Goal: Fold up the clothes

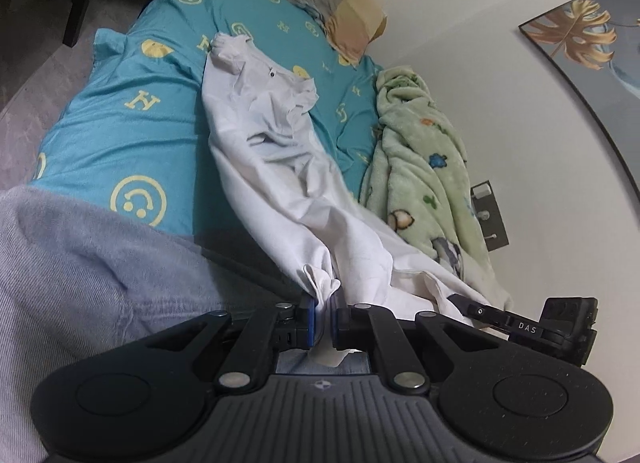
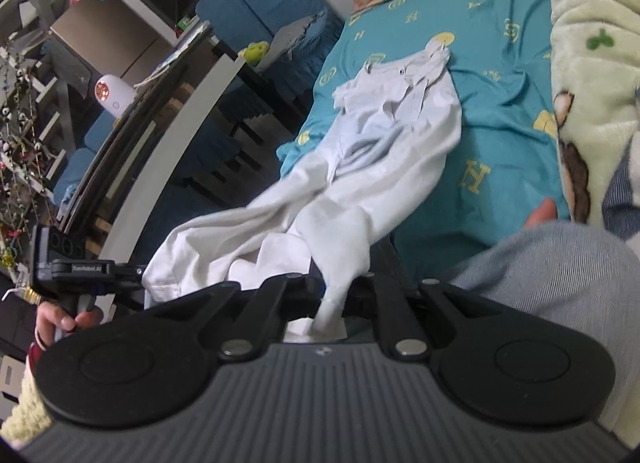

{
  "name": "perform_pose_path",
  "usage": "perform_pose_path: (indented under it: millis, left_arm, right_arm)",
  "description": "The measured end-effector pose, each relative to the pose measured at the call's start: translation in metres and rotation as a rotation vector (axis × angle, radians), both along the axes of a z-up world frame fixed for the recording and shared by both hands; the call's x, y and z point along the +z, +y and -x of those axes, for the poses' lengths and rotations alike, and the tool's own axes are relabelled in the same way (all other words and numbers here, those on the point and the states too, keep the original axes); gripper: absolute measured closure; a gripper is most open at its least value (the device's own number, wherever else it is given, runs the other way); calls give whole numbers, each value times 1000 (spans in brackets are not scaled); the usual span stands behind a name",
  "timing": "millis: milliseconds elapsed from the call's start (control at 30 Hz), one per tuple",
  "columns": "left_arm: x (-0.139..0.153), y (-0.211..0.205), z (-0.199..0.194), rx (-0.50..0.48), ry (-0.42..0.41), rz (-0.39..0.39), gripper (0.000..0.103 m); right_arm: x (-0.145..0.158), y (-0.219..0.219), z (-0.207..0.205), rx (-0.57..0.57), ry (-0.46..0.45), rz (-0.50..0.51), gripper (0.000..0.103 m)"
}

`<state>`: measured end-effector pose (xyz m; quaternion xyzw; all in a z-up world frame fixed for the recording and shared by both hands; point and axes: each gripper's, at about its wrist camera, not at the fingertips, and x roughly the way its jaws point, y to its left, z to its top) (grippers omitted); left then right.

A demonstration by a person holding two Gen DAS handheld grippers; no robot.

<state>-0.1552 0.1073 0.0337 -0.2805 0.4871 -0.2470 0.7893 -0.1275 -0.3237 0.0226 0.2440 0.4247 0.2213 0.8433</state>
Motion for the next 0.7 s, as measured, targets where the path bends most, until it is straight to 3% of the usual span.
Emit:
perform_pose_path:
  millis: [100, 367, 500, 700]
  left_arm:
    - [4, -6, -25, 18, -52, -15, 95]
    - [-5, -29, -136, 90, -142, -69, 95]
    - [-24, -40, -192, 130, -173, -88, 95]
    - [-73, -59, -264, 156, -223, -190, 94]
  right_arm:
    - [4, 0, -16, -21, -17, 5, 95]
    - [-14, -7, -116, -105, -32, -1, 95]
    - [-34, -9, -165, -142, -46, 11, 94]
    - [-78, -9, -231, -181, -37, 39, 94]
